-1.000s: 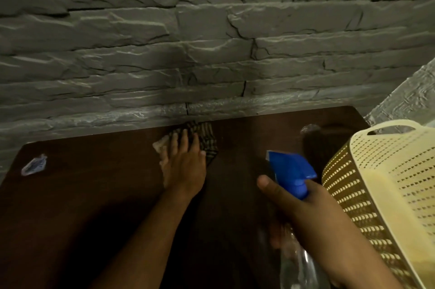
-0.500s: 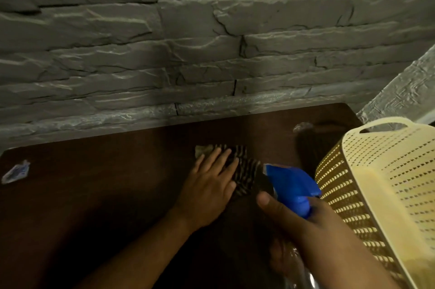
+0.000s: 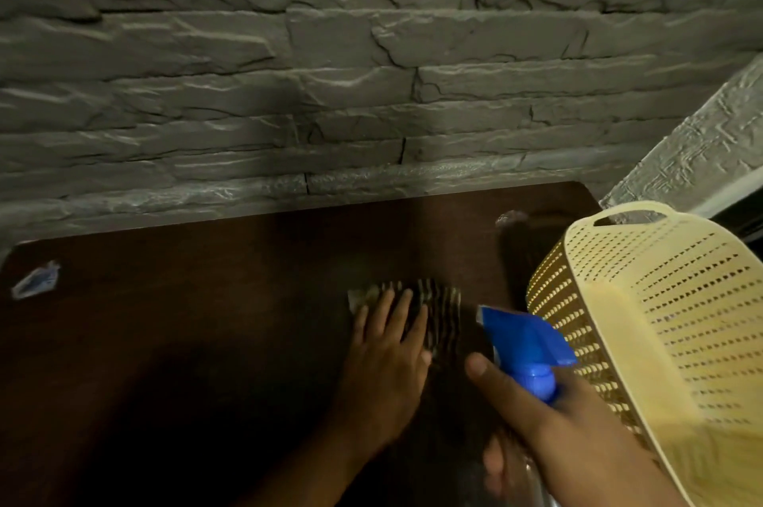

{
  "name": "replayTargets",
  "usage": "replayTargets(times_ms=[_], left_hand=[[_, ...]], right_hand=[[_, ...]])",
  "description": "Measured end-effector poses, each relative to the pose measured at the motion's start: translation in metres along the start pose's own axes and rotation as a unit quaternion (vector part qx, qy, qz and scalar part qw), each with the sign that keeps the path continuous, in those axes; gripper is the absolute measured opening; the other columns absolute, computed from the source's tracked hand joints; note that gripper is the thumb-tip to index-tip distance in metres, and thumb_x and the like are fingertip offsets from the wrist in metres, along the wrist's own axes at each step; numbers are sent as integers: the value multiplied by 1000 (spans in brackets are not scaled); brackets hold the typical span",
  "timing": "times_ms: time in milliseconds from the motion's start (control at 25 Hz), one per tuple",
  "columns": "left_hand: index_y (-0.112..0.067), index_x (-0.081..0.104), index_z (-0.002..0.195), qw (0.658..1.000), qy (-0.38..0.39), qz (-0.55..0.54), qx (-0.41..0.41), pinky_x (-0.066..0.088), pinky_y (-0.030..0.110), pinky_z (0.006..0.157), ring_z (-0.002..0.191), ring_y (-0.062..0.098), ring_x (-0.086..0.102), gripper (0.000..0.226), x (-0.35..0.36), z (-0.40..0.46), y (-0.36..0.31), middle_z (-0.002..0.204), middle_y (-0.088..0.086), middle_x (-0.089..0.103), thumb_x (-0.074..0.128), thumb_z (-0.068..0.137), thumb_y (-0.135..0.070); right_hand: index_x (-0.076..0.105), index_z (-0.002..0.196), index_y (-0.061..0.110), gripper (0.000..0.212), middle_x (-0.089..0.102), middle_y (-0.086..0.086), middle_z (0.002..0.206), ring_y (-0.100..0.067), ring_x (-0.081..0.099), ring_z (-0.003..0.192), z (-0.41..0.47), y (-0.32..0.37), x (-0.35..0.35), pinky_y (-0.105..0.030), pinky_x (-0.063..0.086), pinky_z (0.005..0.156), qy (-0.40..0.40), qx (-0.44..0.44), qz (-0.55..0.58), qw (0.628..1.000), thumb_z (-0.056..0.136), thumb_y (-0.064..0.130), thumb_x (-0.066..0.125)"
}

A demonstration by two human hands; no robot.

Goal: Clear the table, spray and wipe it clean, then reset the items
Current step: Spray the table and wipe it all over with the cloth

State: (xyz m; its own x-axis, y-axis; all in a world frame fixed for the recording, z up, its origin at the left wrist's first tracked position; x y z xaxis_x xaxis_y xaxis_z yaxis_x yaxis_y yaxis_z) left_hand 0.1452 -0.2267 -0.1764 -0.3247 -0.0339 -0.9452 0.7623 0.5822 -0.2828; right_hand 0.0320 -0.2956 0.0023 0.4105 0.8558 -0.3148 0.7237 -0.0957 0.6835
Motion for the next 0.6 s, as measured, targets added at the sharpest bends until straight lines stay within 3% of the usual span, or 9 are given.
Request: replayTargets(times_ms=[80,120,160,200,280,320,400,520,600], left_hand=[[-24,40,144,1000,-4,7,19,35,56,107,144,27,26,62,5,-51,-14,156,4,30,26,87,-43],[-24,40,144,1000,6,9,23,34,57,108,145,27,24,62,8,-57,-15,157,4,27,25,87,-43],[-25,34,147,999,14,20,29,28,56,112,147,25,17,62,7,-49,-15,159,3,19,22,89,-44],[-26,30,149,999,5,28,26,21,54,115,148,24,12,61,6,-29,-12,161,3,15,20,92,-45],[-27,22,152,999,-39,25,-9,10,50,119,150,22,2,56,-4,34,-3,163,2,8,22,98,-45],[-27,15,153,998,-29,11,-46,4,49,120,149,21,-4,56,-12,69,6,163,1,1,23,100,-44],[-26,6,154,993,22,-3,-114,-3,49,120,148,23,-12,57,-23,119,16,163,1,-7,23,102,-43],[-26,7,154,994,24,2,-103,-5,49,119,148,24,-12,57,-14,96,-3,163,1,-8,24,102,-42],[-29,13,153,999,-2,-1,-32,-2,49,119,149,22,-9,55,7,33,-28,163,0,-2,24,101,-44]], right_hand=[[64,61,46,26,69,5,50,-3,65,45,-7,-10,-2,-14,52,53,-44,-17,23,999,45,65,72],[58,56,49,21,64,17,44,6,61,44,-9,-15,-3,-5,45,46,-69,-28,31,997,53,52,79],[52,57,52,31,58,27,40,16,56,44,-9,-24,-7,-2,42,46,-87,-38,25,995,59,41,81],[50,62,55,33,56,31,41,19,55,46,-11,-29,-9,-1,41,47,-90,-38,16,995,61,41,80],[54,66,61,24,67,11,49,2,64,48,-16,-40,-9,-11,48,52,-86,-21,2,996,53,56,74],[57,67,62,21,70,-1,53,-8,67,49,-19,-46,-9,-23,53,57,-72,-12,11,997,54,57,73],[65,67,53,13,71,-15,61,-23,70,55,-23,-58,-11,-35,57,66,-43,-7,7,999,69,45,75],[68,80,41,9,70,-14,59,-16,66,47,-27,-70,-15,-21,51,51,-32,-4,16,999,74,40,73],[63,86,41,25,69,-5,54,-11,65,48,-32,-78,-13,-19,45,48,-47,2,27,999,66,49,74]])
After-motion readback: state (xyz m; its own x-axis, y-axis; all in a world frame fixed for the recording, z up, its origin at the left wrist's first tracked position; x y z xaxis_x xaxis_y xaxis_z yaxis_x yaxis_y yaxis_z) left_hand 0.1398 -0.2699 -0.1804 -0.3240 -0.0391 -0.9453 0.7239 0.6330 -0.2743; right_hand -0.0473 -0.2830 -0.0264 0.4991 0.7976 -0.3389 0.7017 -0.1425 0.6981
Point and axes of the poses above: each hand's wrist, its own z-axis towards the middle knuckle, its own x-axis out of the palm, y = z × x, the point moved 1 cm from there along z, towards the middle knuckle
